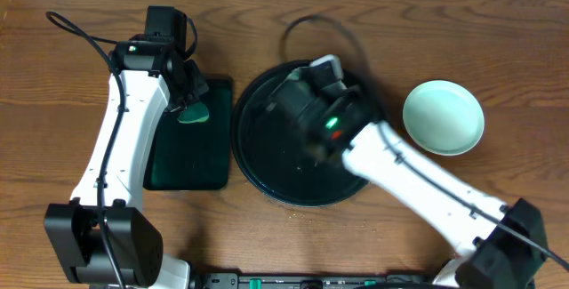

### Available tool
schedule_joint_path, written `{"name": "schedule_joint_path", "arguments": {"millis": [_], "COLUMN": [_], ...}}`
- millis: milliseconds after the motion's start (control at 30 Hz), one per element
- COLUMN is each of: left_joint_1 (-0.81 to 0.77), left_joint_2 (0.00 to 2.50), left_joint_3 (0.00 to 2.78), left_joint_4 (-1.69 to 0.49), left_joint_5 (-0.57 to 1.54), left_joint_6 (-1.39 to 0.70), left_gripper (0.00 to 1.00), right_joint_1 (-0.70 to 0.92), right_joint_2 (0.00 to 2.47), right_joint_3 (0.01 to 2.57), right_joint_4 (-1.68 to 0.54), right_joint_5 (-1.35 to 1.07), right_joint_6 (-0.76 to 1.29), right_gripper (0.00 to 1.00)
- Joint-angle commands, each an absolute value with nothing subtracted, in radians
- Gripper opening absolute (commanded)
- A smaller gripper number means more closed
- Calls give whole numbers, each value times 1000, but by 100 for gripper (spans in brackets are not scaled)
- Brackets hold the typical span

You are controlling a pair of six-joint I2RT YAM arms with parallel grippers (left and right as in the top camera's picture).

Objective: Clean dirty plates on tray and stack at the side
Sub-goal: 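Lift light-green plate with right gripper and stack it on plates at right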

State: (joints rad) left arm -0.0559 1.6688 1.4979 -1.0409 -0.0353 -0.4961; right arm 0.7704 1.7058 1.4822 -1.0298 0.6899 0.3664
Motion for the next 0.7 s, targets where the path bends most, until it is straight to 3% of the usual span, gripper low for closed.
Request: {"name": "schedule_joint_path", "arguments": {"millis": [0,133,233,500,667], "left_joint_1": [-54,-54,-54,-54,-54], "left_joint_2": [1679,1679,1679,1679,1679], "left_joint_3": [1488,1488,1488,1488,1488], "left_joint_4": [-1052,-1053,-1052,-1053,-1054], "left_joint_5": [-41,-41,-41,-41,-52], "left_joint_6": [-480,-475,-450,-442,-438], "left_gripper": [7,7,7,7,7], "right_joint_1": [590,361,181,-218,-328], "right_joint_2": [1685,1685,1685,1704,1722], "right_joint_3": [1486,1486,1486,1466,1414], "right_joint_4": [-1028,-1031,-1037,-1028,-1021], "right_joint_5": [158,-152,-257,-118,-75], "right_joint_6": [307,267,270,329,330], "right_gripper": [1,1,1,1,1]}}
